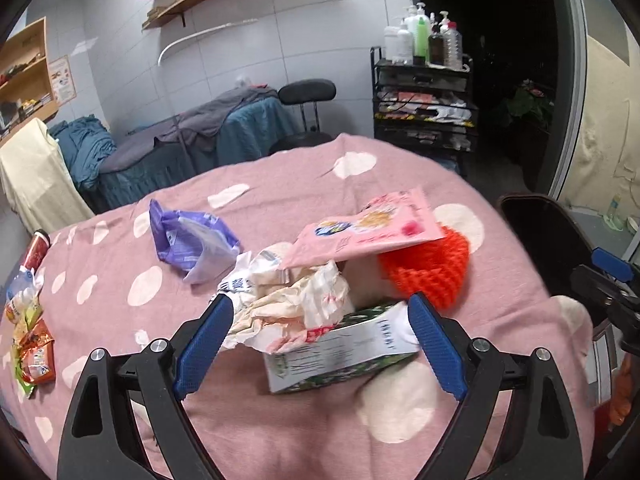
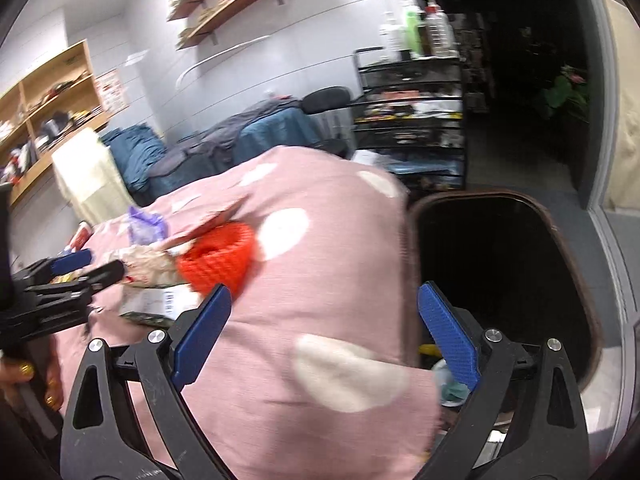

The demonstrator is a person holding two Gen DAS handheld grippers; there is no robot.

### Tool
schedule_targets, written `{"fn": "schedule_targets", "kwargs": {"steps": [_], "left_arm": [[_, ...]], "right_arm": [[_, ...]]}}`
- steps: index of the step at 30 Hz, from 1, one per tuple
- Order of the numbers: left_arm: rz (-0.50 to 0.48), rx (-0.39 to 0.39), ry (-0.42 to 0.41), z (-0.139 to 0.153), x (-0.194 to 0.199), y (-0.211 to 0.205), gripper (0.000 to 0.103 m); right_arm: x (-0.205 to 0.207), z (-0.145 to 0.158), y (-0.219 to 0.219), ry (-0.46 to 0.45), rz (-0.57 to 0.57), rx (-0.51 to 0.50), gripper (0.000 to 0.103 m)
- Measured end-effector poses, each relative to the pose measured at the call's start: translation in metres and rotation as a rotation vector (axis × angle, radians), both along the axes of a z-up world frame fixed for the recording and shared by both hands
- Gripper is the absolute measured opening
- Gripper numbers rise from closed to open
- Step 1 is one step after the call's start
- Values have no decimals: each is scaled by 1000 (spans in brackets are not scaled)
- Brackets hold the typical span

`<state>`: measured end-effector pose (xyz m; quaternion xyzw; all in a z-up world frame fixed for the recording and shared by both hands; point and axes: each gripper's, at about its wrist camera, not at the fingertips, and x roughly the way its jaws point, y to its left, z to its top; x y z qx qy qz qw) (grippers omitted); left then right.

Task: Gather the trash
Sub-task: 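Grasp the crumpled white plastic bag with the left tool and lift it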

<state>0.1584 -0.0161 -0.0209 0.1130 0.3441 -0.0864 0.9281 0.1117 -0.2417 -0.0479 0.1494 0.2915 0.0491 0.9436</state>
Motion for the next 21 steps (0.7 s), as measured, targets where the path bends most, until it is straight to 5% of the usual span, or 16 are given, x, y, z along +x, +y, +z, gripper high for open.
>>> {"fn": "schedule_targets", "kwargs": {"steps": [5, 10, 16, 21], "left_arm": [[11, 27, 62, -15, 16, 14, 88], [34, 19, 114, -28, 15, 24, 58], [68, -21, 96, -24, 4, 41, 41], [91, -73, 48, -12, -8, 53, 39]], "right_arm": [[9, 2, 21, 9, 67, -3, 93], [15, 1, 37, 26, 98, -21, 93], [25, 1, 48, 60, 133, -43, 93], [36, 5, 59, 70, 163, -75, 93]]}}
